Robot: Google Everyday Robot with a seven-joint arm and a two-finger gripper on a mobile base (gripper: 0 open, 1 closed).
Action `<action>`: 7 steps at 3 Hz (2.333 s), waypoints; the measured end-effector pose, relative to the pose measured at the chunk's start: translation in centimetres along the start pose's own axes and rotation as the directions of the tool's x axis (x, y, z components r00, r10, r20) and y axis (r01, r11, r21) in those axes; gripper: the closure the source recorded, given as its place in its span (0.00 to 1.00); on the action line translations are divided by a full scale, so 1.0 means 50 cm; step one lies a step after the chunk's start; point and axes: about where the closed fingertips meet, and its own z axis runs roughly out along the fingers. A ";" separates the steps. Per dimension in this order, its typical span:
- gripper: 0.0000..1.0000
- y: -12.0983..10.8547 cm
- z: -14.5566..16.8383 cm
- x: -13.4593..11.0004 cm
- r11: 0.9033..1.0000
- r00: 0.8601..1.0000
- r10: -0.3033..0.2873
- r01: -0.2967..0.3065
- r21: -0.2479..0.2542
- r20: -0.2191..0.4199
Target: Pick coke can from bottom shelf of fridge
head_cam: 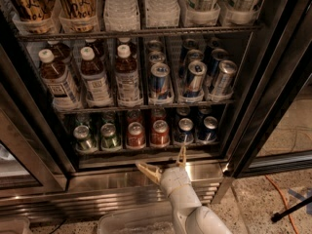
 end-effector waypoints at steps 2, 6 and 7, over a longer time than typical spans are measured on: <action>0.00 -0.036 0.005 0.020 0.997 0.999 -0.035 0.034 0.064 0.017; 0.33 -0.037 0.017 0.022 0.998 0.999 -0.035 0.034 0.058 0.017; 0.33 -0.042 0.040 0.021 0.998 0.999 -0.039 0.037 0.053 0.021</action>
Offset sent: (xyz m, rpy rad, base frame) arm 0.0130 -0.0234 -0.0186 -0.0201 -0.0336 -0.0854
